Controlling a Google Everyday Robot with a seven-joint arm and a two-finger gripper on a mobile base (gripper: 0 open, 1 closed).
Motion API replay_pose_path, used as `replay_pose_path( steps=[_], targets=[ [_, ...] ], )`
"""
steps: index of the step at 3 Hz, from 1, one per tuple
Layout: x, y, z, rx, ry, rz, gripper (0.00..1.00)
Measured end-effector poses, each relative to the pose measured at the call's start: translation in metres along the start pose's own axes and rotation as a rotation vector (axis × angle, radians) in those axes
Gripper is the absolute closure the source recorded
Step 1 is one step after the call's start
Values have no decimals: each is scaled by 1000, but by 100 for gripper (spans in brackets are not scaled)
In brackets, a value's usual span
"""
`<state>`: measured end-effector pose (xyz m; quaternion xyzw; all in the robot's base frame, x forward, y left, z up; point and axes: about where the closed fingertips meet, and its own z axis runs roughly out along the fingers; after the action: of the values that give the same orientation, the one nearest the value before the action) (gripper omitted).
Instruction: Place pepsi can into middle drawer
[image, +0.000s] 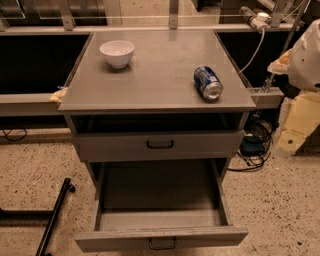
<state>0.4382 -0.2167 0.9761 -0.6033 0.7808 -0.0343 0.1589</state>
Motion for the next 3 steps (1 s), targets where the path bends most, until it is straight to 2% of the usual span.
replay_pose_path(
  steps=[1, 2, 3],
  targets=[
    [-5, -11, 3, 21, -9, -1, 0],
    [-17, -45, 16, 65, -54, 27, 0],
    [-41, -91, 38, 110, -114, 51, 0]
  ],
)
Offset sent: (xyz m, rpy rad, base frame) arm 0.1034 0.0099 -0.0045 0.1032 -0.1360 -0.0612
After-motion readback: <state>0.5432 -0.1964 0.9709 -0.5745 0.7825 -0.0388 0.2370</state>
